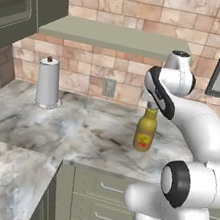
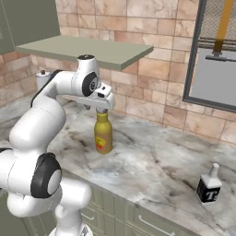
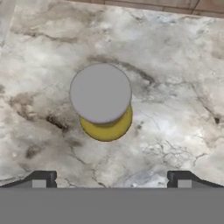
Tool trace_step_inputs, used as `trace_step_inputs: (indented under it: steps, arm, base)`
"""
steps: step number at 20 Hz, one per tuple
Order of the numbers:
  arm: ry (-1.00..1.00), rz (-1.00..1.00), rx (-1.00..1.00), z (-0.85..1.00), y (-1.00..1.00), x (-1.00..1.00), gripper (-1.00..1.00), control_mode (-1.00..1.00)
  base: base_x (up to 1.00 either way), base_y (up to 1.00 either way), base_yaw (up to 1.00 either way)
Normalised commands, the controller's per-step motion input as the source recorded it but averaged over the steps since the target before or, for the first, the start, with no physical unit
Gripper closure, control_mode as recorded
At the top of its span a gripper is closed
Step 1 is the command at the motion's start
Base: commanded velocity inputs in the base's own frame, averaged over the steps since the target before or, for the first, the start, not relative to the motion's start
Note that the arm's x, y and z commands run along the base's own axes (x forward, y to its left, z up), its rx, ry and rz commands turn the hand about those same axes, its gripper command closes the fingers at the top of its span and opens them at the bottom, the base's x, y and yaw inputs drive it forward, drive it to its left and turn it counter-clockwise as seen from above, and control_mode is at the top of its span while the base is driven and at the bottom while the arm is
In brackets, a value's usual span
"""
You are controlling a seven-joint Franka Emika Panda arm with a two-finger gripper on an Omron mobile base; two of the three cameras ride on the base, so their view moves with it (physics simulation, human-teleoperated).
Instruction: Place the drinks on the dining counter in a tight cluster.
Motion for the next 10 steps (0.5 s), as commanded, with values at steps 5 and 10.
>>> trace_step_inputs:
  steps: [5,10]
  arm:
    - [0.01,0.00,0.00,-0.20,0.00,0.10,-1.00,-1.00]
    - [0.02,0.00,0.00,-0.01,0.00,0.32,-1.00,-1.00]
  base:
    - [0.00,0.00,0.00]
    - [0.00,0.00,0.00]
